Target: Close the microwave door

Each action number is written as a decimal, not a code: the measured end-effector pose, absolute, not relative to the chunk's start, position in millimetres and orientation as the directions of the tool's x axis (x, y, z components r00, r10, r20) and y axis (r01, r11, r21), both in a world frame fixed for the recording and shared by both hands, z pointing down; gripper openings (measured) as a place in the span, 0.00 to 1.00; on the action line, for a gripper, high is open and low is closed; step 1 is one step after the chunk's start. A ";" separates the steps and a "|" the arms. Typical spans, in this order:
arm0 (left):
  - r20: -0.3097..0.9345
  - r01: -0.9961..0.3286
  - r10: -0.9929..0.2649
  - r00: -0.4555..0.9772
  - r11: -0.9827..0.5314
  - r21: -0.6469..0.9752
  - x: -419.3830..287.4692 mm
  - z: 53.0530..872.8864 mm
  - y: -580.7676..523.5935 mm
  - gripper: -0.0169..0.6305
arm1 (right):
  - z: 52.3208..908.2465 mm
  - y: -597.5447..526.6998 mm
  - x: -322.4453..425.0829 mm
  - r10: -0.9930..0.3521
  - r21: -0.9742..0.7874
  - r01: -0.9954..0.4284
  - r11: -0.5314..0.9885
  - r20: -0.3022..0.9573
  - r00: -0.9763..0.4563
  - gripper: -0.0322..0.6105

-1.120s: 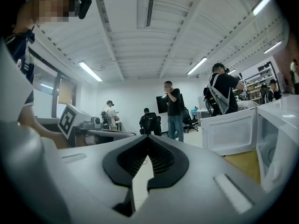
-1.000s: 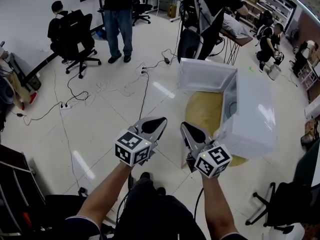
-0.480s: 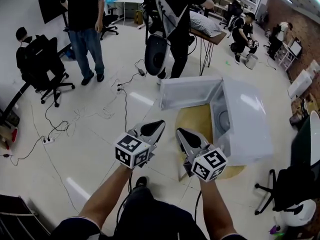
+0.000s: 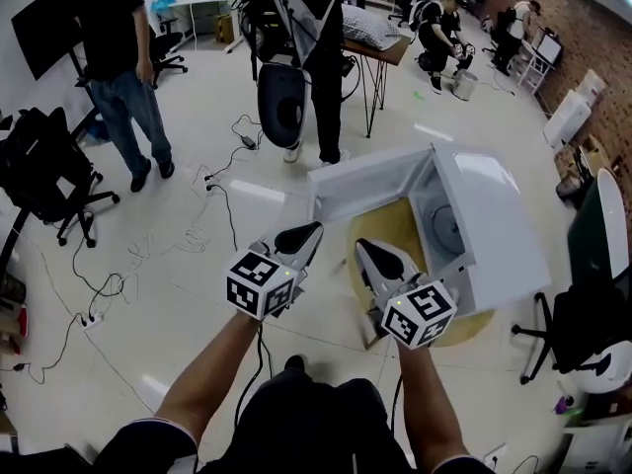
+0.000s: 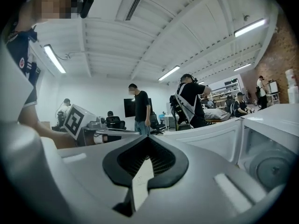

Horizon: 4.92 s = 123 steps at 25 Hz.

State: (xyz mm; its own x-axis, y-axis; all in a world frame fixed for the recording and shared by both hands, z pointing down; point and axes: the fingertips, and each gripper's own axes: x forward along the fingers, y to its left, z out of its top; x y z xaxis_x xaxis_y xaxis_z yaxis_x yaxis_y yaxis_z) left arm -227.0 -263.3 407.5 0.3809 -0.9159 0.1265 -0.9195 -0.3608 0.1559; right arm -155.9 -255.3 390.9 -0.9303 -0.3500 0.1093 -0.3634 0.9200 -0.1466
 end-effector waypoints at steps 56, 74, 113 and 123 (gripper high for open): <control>0.309 -0.818 -0.779 0.547 -0.575 -0.001 -199.5 465.0 -343.5 0.03 | 416.7 -269.5 -63.9 -0.598 -0.195 -0.635 0.747 0.220 -0.771 0.05; 0.308 -0.681 -0.640 0.704 -0.731 0.038 -36.7 472.7 -339.8 0.03 | 423.2 -254.8 50.2 -0.718 -0.216 -0.757 0.617 0.238 -0.653 0.05; 0.348 -0.556 -0.519 0.781 -0.831 0.007 76.0 471.1 -356.4 0.03 | 410.9 -270.8 128.7 -0.773 -0.241 -0.793 0.559 0.194 -0.604 0.05; 0.321 -0.550 -0.518 0.793 -0.835 0.014 75.9 460.6 -342.2 0.03 | 406.1 -274.0 123.5 -0.778 -0.228 -0.795 0.562 0.181 -0.601 0.05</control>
State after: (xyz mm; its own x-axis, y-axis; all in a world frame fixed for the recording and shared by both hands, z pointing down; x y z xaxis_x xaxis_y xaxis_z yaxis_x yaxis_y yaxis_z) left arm 75.9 -342.2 460.6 0.7931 -0.5176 0.3211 -0.5505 -0.8347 0.0141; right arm 123.5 -274.0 406.1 -0.6014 -0.7782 0.1809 -0.7953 0.5616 -0.2282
